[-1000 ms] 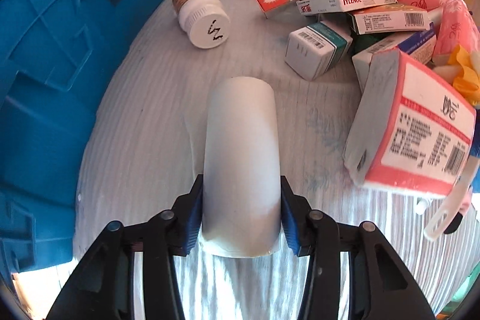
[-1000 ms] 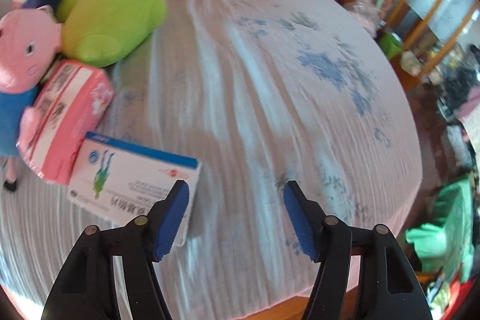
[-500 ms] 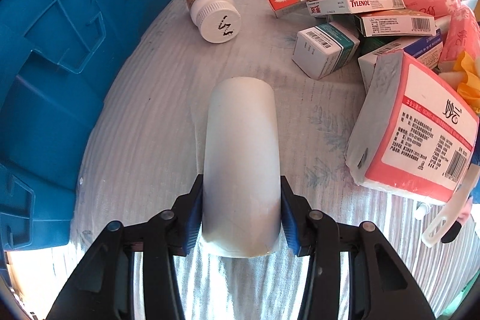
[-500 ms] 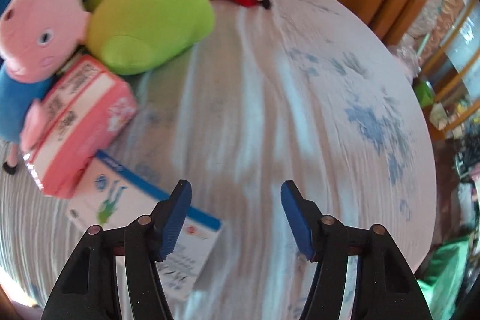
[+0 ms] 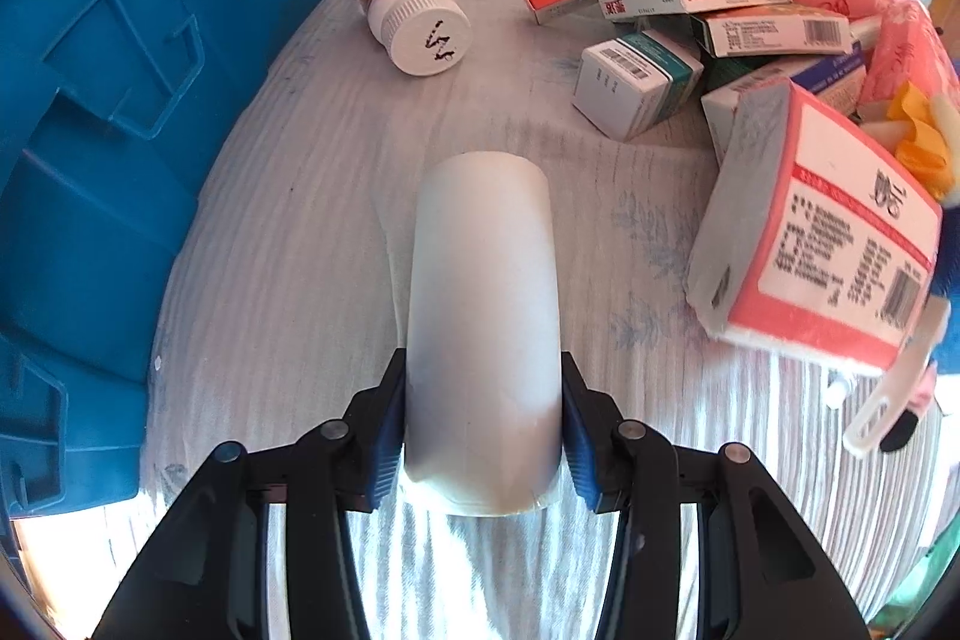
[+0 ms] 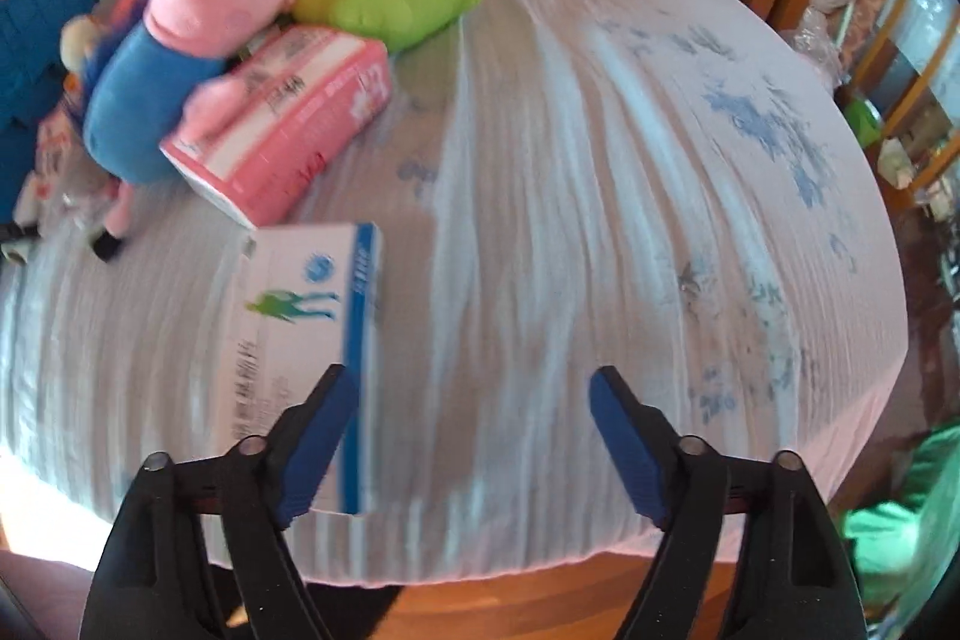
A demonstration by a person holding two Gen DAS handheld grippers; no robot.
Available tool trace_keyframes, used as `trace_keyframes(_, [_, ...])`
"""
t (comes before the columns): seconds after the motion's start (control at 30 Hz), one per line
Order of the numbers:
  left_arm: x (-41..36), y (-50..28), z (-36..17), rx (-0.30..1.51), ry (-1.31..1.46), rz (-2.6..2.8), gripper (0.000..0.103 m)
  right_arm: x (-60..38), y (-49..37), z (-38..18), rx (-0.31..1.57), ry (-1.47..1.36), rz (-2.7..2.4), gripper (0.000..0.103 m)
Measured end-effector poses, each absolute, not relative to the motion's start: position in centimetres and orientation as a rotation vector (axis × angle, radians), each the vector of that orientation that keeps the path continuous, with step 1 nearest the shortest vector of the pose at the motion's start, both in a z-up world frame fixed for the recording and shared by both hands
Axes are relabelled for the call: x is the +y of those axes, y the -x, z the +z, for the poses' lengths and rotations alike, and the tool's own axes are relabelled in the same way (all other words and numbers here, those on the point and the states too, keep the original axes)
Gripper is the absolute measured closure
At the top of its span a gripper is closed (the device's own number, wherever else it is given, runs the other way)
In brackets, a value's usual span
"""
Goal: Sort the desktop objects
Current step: 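Grasp the white tube with left tool while right grasps paracetamol box, then carry the white tube and paracetamol box into the crate and open both tools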
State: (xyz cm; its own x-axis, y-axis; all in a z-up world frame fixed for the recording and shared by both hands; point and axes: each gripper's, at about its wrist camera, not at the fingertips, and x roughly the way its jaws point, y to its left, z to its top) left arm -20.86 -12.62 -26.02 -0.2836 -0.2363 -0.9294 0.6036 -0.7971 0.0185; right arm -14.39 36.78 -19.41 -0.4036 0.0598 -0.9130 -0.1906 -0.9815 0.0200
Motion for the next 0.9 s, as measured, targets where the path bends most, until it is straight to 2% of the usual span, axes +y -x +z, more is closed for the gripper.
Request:
trace_keyframes(0.13, [-12.8, 19.9, -25.8, 0.488, -1.448, -2.121, 0.058, 35.1, 14.9, -17.9, 0.229, 1.610, 2.552, 0.018])
trace_keyframes(0.37, [-13.1, 19.8, -25.6, 0.490, -1.439, -2.122, 0.058, 30.9, 16.6, -21.1, 0.237, 1.778, 2.489, 0.018])
trace_keyframes(0.43, [-12.9, 19.8, -25.4, 0.489, -1.439, -2.121, 0.058, 30.6, 17.0, -21.5, 0.245, 1.786, 2.469, 0.031])
trace_keyframes(0.57, [-12.3, 19.3, -25.0, 0.477, -1.430, -2.127, 0.059, 29.6, 17.1, -21.5, 0.180, 1.770, 2.443, 0.032])
trace_keyframes(0.7, [-11.3, 19.1, -23.2, 0.420, -1.388, -2.159, 0.059, 30.1, 16.6, -19.7, 0.216, 1.668, 2.468, 0.032])
trace_keyframes(0.9, [-9.2, 18.4, -17.4, 0.342, -1.234, -2.273, 0.059, 30.2, 16.1, -14.5, 0.178, 1.473, 2.533, 0.032])
